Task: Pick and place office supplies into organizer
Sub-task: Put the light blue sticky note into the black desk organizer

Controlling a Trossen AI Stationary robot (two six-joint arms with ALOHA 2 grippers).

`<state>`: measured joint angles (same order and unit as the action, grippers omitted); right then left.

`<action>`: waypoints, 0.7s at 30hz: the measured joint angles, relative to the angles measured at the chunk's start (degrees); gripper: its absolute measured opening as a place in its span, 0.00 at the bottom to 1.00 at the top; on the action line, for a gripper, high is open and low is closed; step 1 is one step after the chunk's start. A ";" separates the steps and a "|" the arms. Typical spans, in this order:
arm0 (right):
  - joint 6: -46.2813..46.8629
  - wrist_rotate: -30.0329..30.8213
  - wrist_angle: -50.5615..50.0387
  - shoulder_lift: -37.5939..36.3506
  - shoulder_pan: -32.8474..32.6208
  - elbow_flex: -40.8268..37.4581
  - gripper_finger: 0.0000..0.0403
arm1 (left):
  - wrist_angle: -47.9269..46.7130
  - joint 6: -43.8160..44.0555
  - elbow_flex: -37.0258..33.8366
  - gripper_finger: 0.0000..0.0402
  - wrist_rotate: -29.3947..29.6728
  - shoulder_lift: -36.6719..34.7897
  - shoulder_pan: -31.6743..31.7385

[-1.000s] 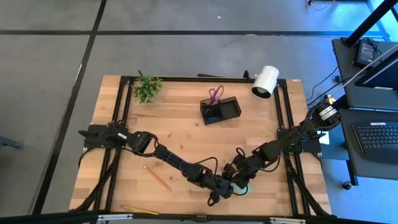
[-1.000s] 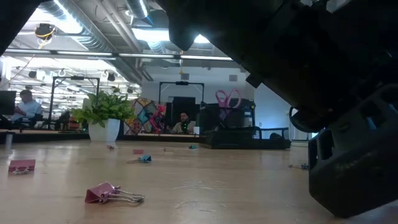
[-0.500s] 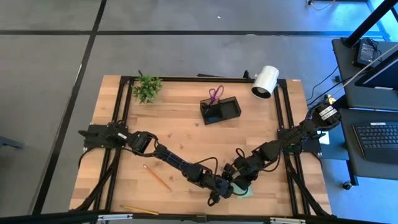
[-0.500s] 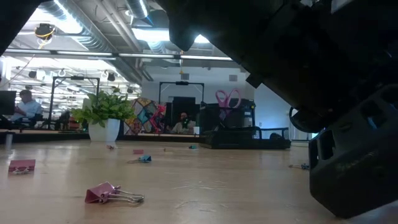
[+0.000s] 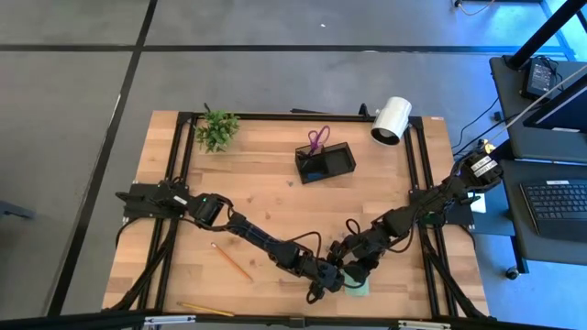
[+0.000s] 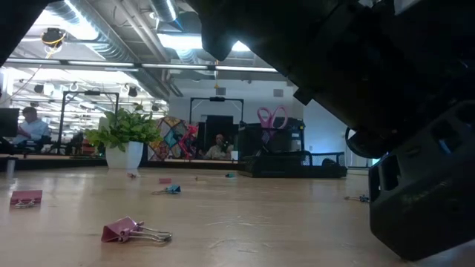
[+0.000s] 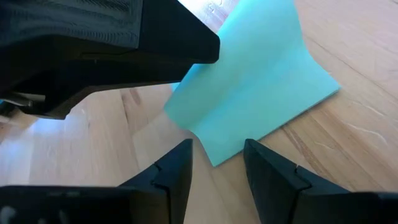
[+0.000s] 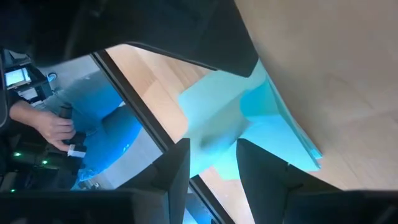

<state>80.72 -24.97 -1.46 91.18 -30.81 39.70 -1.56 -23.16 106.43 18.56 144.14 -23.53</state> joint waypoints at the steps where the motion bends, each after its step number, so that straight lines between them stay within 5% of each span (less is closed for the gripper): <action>1: 0.03 0.02 0.09 0.00 0.00 0.00 0.34 | 0.00 0.01 0.00 0.35 0.03 0.00 0.00; 21: 2.97 -2.91 -2.25 -0.11 -0.12 0.09 0.34 | -0.02 0.02 0.02 0.35 -0.27 0.02 -0.01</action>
<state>83.69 -27.88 -3.71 91.06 -30.93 39.79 -1.58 -23.15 106.45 18.30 144.16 -23.54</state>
